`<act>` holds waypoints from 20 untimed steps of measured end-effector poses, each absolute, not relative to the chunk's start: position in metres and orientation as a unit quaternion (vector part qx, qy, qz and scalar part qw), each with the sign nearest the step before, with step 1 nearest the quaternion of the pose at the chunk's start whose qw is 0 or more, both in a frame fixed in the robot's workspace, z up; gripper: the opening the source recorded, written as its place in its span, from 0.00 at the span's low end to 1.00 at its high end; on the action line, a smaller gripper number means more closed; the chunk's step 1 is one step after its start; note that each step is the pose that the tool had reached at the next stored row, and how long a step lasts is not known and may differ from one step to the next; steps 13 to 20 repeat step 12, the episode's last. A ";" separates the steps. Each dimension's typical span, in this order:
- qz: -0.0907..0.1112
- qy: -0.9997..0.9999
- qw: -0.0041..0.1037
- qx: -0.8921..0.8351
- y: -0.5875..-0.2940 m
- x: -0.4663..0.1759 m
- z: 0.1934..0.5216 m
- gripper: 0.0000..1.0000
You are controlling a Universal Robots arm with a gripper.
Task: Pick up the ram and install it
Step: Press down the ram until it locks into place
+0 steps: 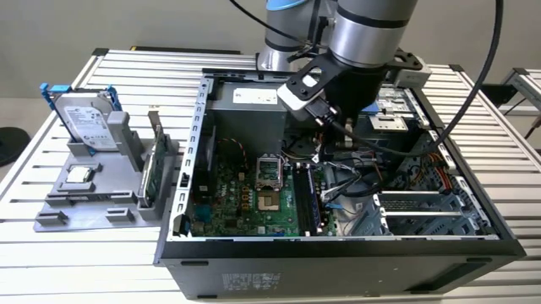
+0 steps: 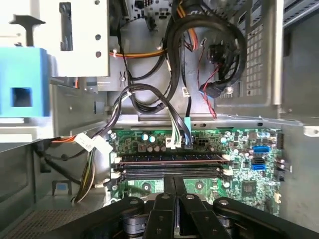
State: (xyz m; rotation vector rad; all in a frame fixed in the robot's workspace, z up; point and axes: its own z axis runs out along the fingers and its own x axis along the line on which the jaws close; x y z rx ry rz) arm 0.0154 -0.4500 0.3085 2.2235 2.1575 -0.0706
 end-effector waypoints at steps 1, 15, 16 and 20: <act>-0.023 0.696 0.021 0.717 -0.450 0.015 0.313 0.00; -0.023 0.696 0.021 0.717 -0.450 0.015 0.327 0.00; -0.023 0.696 0.021 0.717 -0.450 0.015 0.327 0.00; -0.023 0.696 0.021 0.717 -0.450 0.015 0.327 0.00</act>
